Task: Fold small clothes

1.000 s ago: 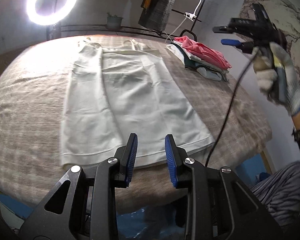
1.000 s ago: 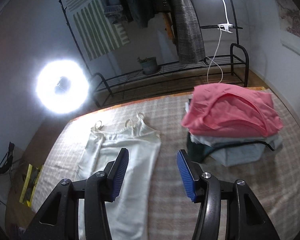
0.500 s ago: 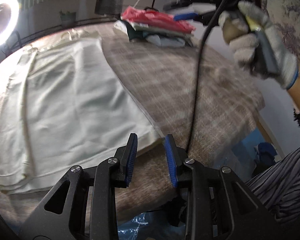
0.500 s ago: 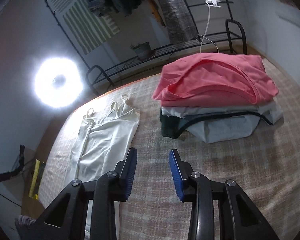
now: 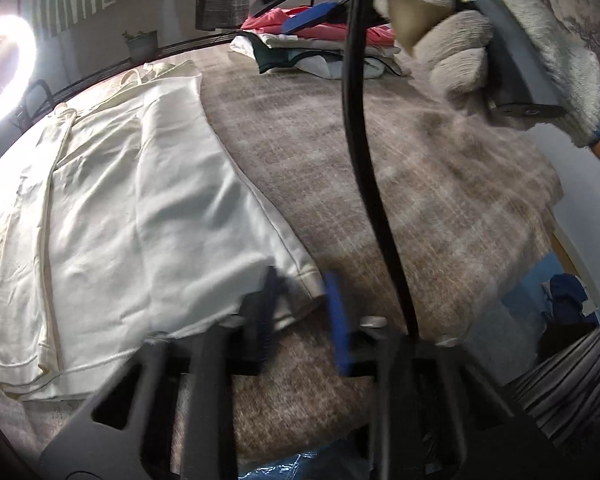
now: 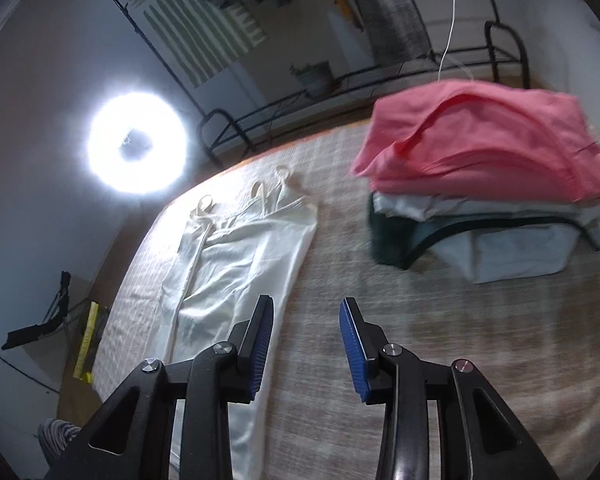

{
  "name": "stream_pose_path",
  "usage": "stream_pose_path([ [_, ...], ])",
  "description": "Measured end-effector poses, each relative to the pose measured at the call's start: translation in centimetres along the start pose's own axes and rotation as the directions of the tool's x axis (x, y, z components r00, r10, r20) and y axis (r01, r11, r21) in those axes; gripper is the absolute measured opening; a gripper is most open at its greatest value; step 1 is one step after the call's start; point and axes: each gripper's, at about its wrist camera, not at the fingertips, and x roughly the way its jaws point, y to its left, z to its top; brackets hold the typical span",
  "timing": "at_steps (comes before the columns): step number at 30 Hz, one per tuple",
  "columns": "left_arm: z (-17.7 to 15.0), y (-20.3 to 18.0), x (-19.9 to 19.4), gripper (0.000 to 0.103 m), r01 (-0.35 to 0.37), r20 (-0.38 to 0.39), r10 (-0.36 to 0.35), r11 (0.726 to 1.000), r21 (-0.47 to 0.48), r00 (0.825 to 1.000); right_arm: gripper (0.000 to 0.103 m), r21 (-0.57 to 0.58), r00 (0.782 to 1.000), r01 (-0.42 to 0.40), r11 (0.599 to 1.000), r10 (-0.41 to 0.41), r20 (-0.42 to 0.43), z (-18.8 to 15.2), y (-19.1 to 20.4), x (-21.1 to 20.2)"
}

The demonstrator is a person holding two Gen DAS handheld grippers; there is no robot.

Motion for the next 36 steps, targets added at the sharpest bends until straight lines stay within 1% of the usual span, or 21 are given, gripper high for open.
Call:
stream_pose_path([
  [1,0.2,0.4,0.1,0.006,0.012,-0.003,-0.012,1.000,-0.015,1.000,0.037,0.004,1.000,-0.006,1.000,0.006,-0.008,0.1,0.3,0.7],
  [3,0.4,1.2,0.0,0.005,0.041,-0.007,-0.042,0.998,-0.057,0.999,0.037,0.007,0.999,-0.013,1.000,0.013,-0.030,0.7,0.8,2.6],
  [7,0.4,2.7,-0.7,0.004,0.094,0.001,-0.095,0.985,-0.146,0.995,0.037,0.018,0.997,-0.025,1.000,0.026,-0.073,1.6,1.6,6.5],
  [10,0.4,3.2,-1.3,0.004,0.107,0.018,-0.106,0.978,-0.179,0.994,0.037,0.027,0.996,0.003,1.000,-0.001,-0.088,2.9,1.9,9.2],
  [15,0.4,4.3,-1.7,0.004,0.129,0.031,-0.125,0.964,-0.232,0.992,0.037,0.009,0.991,0.111,0.994,-0.110,-0.081,5.0,2.1,13.2],
  [17,0.4,4.8,-1.7,0.004,0.141,0.032,-0.137,0.957,-0.253,0.990,0.038,0.010,0.988,0.137,0.991,-0.136,-0.069,5.5,1.8,14.3],
  [18,0.3,4.8,-1.8,0.004,0.145,0.034,-0.141,0.956,-0.256,0.989,0.038,0.027,0.988,0.145,0.989,-0.144,-0.054,5.6,1.4,15.0],
  [20,0.4,4.8,-1.6,0.004,0.148,0.035,-0.144,0.955,-0.256,0.989,0.037,0.076,0.988,0.145,0.987,-0.141,-0.057,5.6,0.4,16.1],
  [21,0.4,4.8,-1.5,0.004,0.152,0.036,-0.148,0.954,-0.258,0.988,0.037,0.084,0.991,0.135,0.987,-0.134,-0.025,5.7,0.3,16.0],
  [23,0.3,4.9,-1.3,0.004,0.162,0.034,-0.159,0.950,-0.268,0.987,0.022,0.079,0.994,0.107,0.991,-0.103,-0.045,6.2,0.4,16.6],
  [24,0.3,4.9,-1.3,0.004,0.169,0.035,-0.166,0.947,-0.275,0.986,0.019,0.073,0.995,0.094,0.993,-0.091,-0.048,6.5,0.4,16.7],
  [25,0.2,5.0,-1.3,0.004,0.174,0.036,-0.171,0.943,-0.282,0.985,0.013,0.064,0.995,0.090,0.994,-0.087,-0.047,6.6,0.6,16.8],
  [26,0.1,4.9,-1.3,0.004,0.182,0.039,-0.178,0.939,-0.292,0.983,0.003,0.054,0.995,0.088,0.995,-0.085,-0.049,6.6,0.8,16.9],
  [27,-0.1,5.2,-1.5,0.004,0.192,0.044,-0.187,0.933,-0.304,0.981,0.001,0.046,0.995,0.091,0.995,-0.089,-0.055,6.7,1.0,17.1],
  [32,-0.6,6.9,-2.5,0.004,0.221,0.068,-0.211,0.909,-0.354,0.975,0.000,-0.005,0.984,0.170,0.985,-0.170,-0.061,7.5,2.6,16.6],
  [35,-0.7,8.1,-3.0,0.004,0.218,0.076,-0.204,0.905,-0.366,0.976,0.000,0.014,0.982,0.180,0.983,-0.179,-0.053,8.1,3.7,16.2],
  [36,-0.8,8.4,-3.0,0.004,0.215,0.077,-0.201,0.903,-0.372,0.977,0.000,0.006,0.979,0.198,0.980,-0.198,-0.055,8.3,4.2,16.3],
])
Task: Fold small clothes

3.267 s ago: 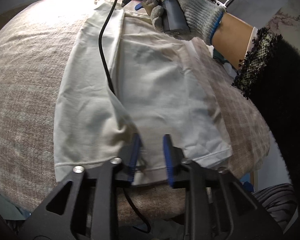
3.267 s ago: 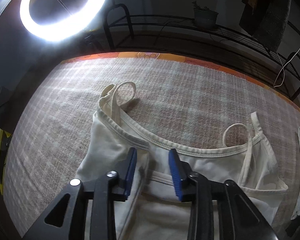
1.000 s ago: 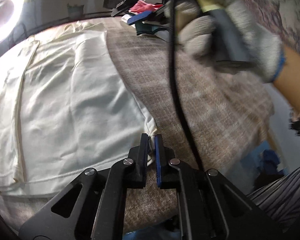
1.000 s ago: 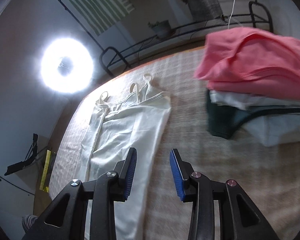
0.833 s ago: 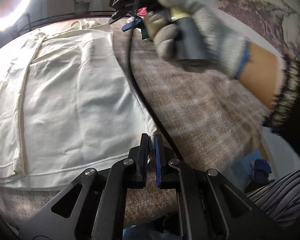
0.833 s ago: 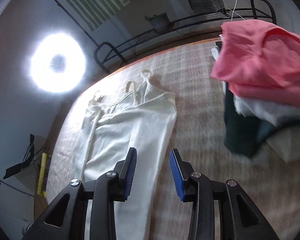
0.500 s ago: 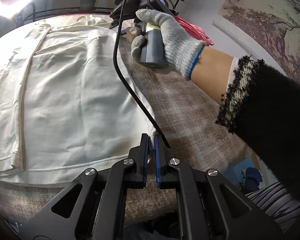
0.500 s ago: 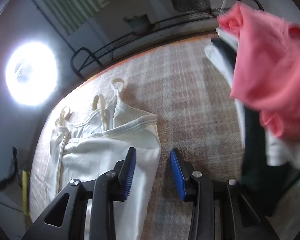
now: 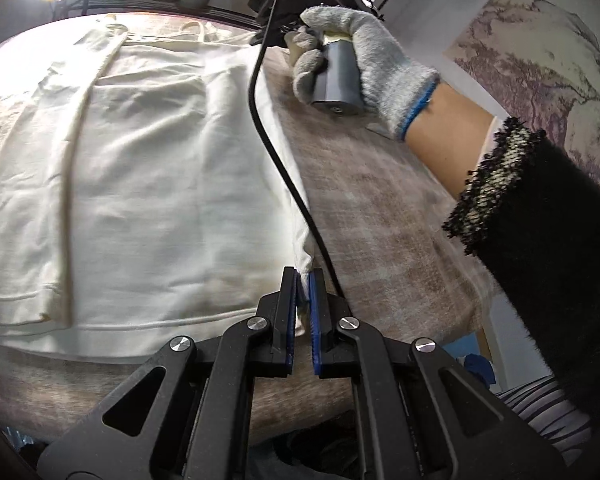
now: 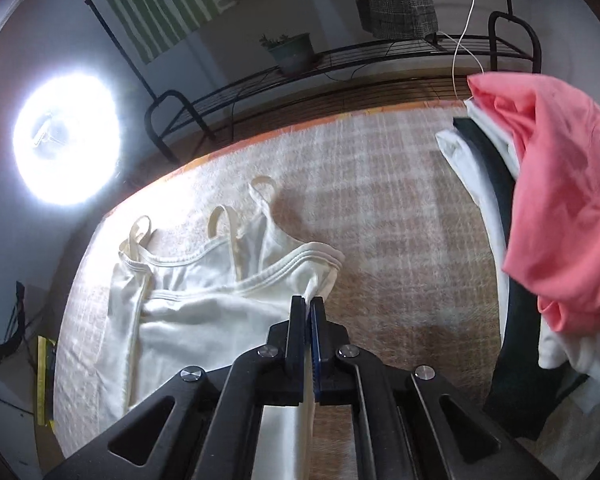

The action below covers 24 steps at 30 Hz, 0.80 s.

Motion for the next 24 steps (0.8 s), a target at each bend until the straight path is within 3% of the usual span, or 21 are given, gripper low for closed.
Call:
stream_pose_path([
  [3,-0.1,1.2,-1.1,0.004,-0.007,0.010,0.008,1.000,-0.029,1.000,0.000,-0.044,0.998,0.067,0.997,-0.067,-0.008,0.3,2.0,0.3],
  [6,-0.2,2.6,-2.2,0.004,-0.021,0.022,0.022,0.998,-0.059,1.000,0.000,-0.054,0.997,0.082,0.995,-0.082,-0.009,0.7,3.6,0.4],
  [12,-0.6,5.2,-4.0,0.004,-0.062,0.041,0.067,0.992,-0.107,0.997,0.000,-0.113,0.998,0.070,0.991,-0.070,-0.003,0.8,8.0,1.3],
  [24,-2.1,7.4,-3.6,0.004,-0.115,0.017,0.118,0.984,-0.134,0.993,0.000,-0.232,0.998,0.040,0.972,-0.052,-0.046,-0.6,14.4,5.3],
])
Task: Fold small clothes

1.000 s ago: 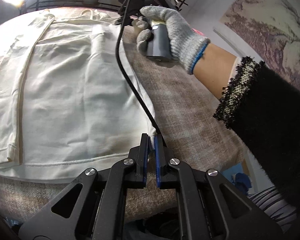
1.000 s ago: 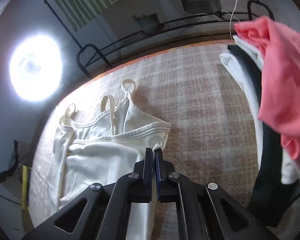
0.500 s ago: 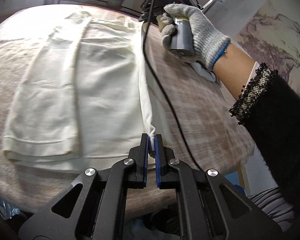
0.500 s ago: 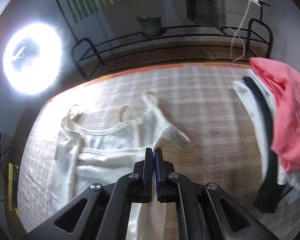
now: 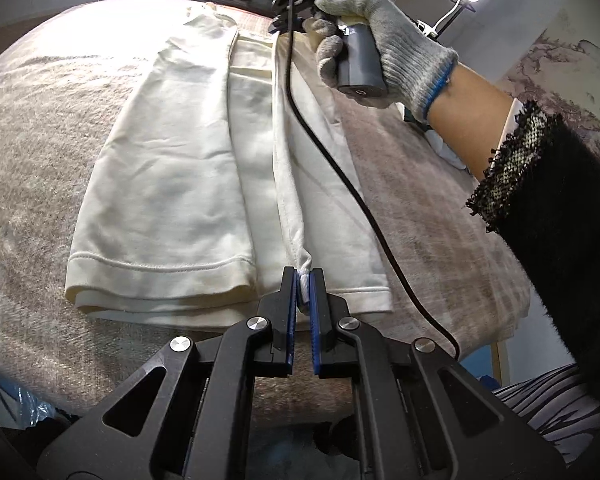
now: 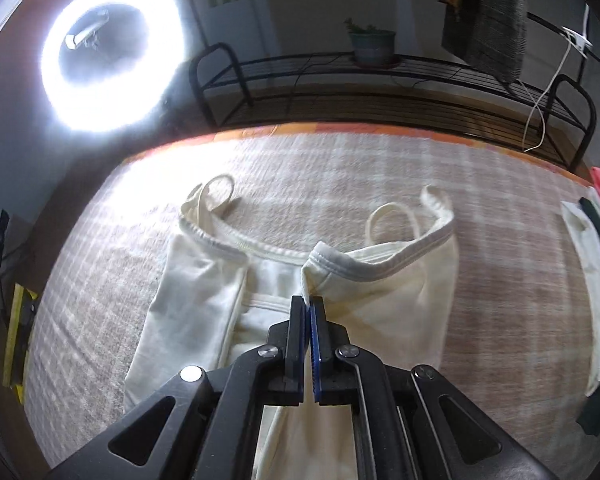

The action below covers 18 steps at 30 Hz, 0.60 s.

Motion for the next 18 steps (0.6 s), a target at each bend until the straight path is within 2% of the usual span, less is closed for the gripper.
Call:
stream_pose_path([
  [6,0.3,-0.3,0.8,0.004,-0.002,-0.013,0.002,1.000,0.000,1.000,0.000,-0.030,0.999,0.020,0.999,-0.021,-0.036,-0.7,0.9,1.9],
  [8,0.0,-0.3,0.8,0.004,-0.006,-0.014,0.006,1.000,0.007,1.000,0.005,-0.023,0.999,0.011,1.000,-0.012,-0.050,-0.9,0.7,2.3],
  [9,0.0,-0.5,0.7,0.004,-0.010,-0.014,0.010,1.000,0.012,1.000,0.010,-0.015,0.999,0.000,1.000,-0.001,-0.052,-1.0,0.5,2.4],
  [10,0.2,-0.4,0.5,0.004,-0.013,-0.014,0.013,1.000,0.017,1.000,0.023,-0.006,0.999,-0.011,1.000,0.011,-0.048,-1.1,0.3,2.2],
  [11,0.4,-0.5,0.4,0.004,-0.015,-0.015,0.015,1.000,0.022,1.000,0.031,0.003,0.999,-0.017,1.000,0.017,-0.040,-1.0,0.1,2.0],
  [14,1.0,-0.5,-0.1,0.007,-0.022,-0.026,0.023,0.999,0.044,0.999,0.031,0.034,0.998,-0.062,0.998,0.062,0.001,-1.0,-0.9,0.1],
  [18,0.7,-0.5,-1.7,0.021,-0.027,-0.025,0.029,0.996,0.086,0.999,0.031,0.103,0.990,-0.135,0.985,0.130,0.053,-1.6,-2.9,-3.7],
])
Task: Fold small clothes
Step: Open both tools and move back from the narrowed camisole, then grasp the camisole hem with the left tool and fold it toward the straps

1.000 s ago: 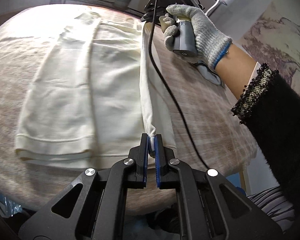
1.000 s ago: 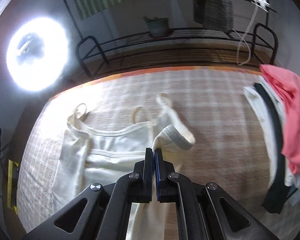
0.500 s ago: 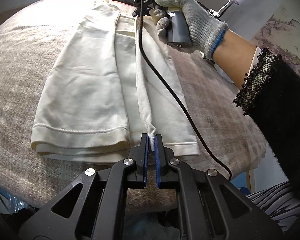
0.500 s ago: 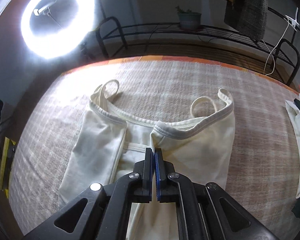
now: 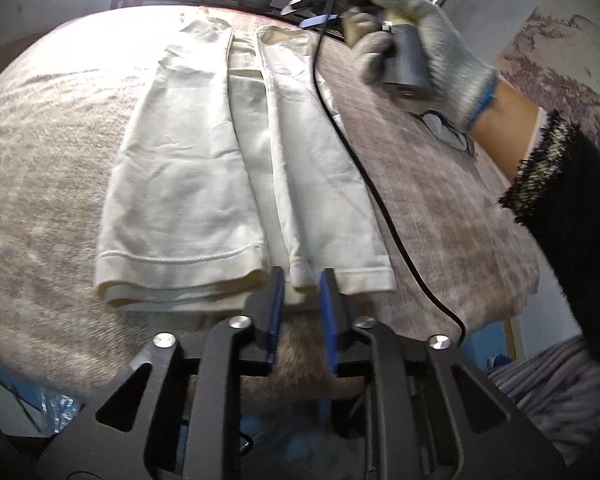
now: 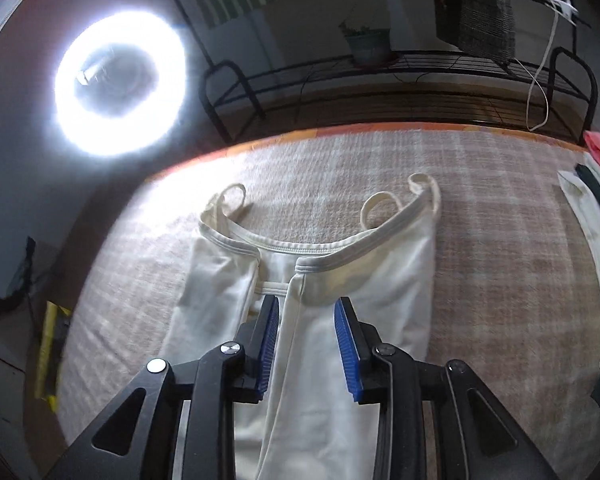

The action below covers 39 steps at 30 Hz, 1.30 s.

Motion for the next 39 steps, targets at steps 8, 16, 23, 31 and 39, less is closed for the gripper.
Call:
stream_pose_path([
  [8,0.4,2.1,-4.5,0.021,-0.031,0.014,0.030,0.997,0.065,0.999,0.031,0.022,0.997,-0.057,0.998,0.056,0.048,-4.0,-0.4,-9.9],
  [16,2.5,7.5,-5.6,0.039,-0.072,-0.029,0.071,0.996,-0.051,0.997,0.032,0.061,0.997,-0.074,0.995,0.074,0.007,-12.8,-1.0,-16.1],
  [23,2.5,10.7,-3.8,0.039,-0.001,-0.111,-0.020,0.982,-0.191,0.994,0.034,0.103,0.994,-0.053,0.993,0.062,-0.089,-20.6,-1.8,-15.7],
  [31,2.8,10.8,-1.8,0.028,0.030,-0.147,-0.064,0.974,-0.226,0.987,0.035,0.158,0.978,-0.086,0.984,0.114,-0.174,-25.5,-2.0,-13.0],
  [39,2.8,10.9,-1.3,0.003,-0.006,-0.136,-0.020,0.983,-0.184,0.990,0.025,0.196,0.961,-0.173,0.965,0.209,-0.181,-27.0,-2.3,-11.5],
])
